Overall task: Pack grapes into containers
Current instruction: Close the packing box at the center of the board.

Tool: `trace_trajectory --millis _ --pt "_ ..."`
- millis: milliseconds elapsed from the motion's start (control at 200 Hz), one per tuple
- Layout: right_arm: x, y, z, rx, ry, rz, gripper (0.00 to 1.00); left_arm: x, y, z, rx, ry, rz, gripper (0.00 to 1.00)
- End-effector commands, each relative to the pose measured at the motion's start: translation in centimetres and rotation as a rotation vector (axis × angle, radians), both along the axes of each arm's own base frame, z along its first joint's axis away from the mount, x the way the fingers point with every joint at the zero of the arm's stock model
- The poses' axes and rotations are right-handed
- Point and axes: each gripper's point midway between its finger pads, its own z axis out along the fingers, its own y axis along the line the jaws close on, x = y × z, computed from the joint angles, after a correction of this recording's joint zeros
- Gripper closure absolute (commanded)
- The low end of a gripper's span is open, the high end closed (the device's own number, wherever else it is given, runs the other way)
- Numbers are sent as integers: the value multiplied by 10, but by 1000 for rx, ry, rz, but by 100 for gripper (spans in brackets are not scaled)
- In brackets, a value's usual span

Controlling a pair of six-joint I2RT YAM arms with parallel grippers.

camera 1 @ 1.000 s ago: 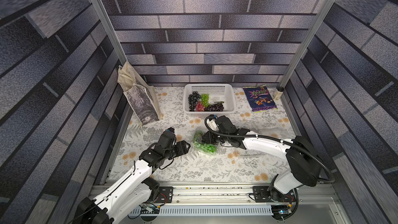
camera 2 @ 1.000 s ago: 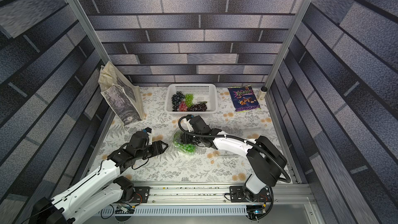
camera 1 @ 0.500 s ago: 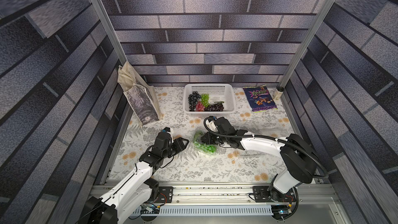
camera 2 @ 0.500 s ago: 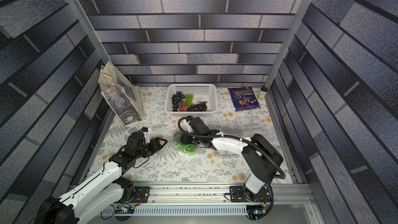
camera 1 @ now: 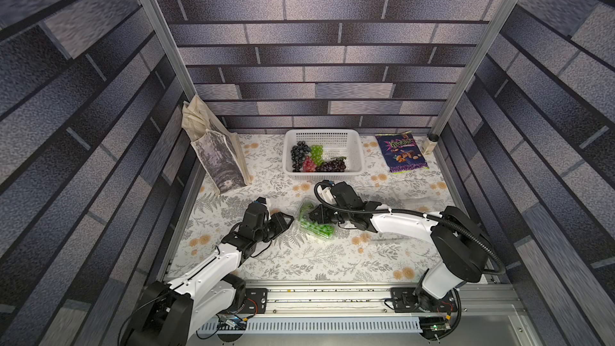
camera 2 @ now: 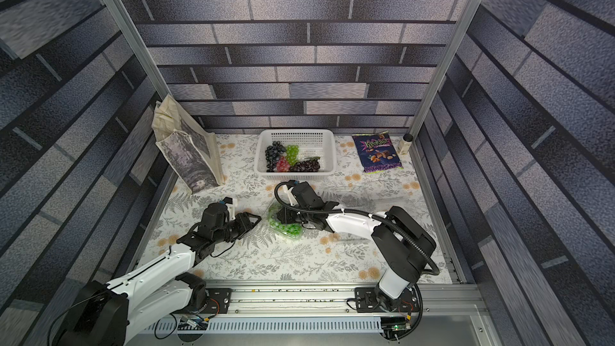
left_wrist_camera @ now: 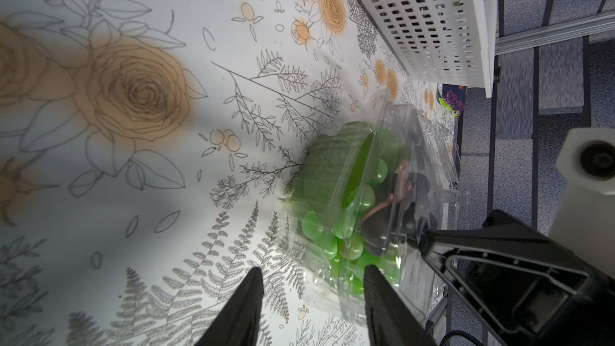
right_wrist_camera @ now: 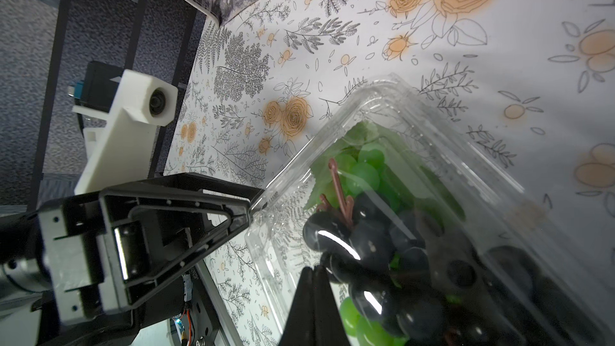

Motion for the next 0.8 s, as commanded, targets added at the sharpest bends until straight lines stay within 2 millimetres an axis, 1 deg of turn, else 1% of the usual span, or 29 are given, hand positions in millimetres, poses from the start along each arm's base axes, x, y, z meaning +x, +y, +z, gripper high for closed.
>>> trace_trajectory --millis 0,85,150,381,486,596,661,791 --pt "-7 -1 -15 -18 32 5 100 2 -3 0 -32 -5 -3 51" --pt "-7 -1 -17 -18 36 3 100 1 -4 -2 -39 2 -5 52" --pt "-7 -1 -18 -17 39 5 100 1 -5 -3 -44 4 -8 56" --pt "-8 1 -21 -10 50 4 100 1 -6 -9 -47 17 -3 60" --pt "-8 1 -22 -9 54 3 100 2 -7 -10 -56 15 0 65" --pt "-9 1 -23 -10 54 1 100 2 -8 -11 -57 14 1 67" --pt "-9 1 -24 -10 55 1 100 2 -7 -12 -59 17 7 70" --pt "-8 1 -25 -10 59 -3 100 3 -8 -13 -67 16 11 71"
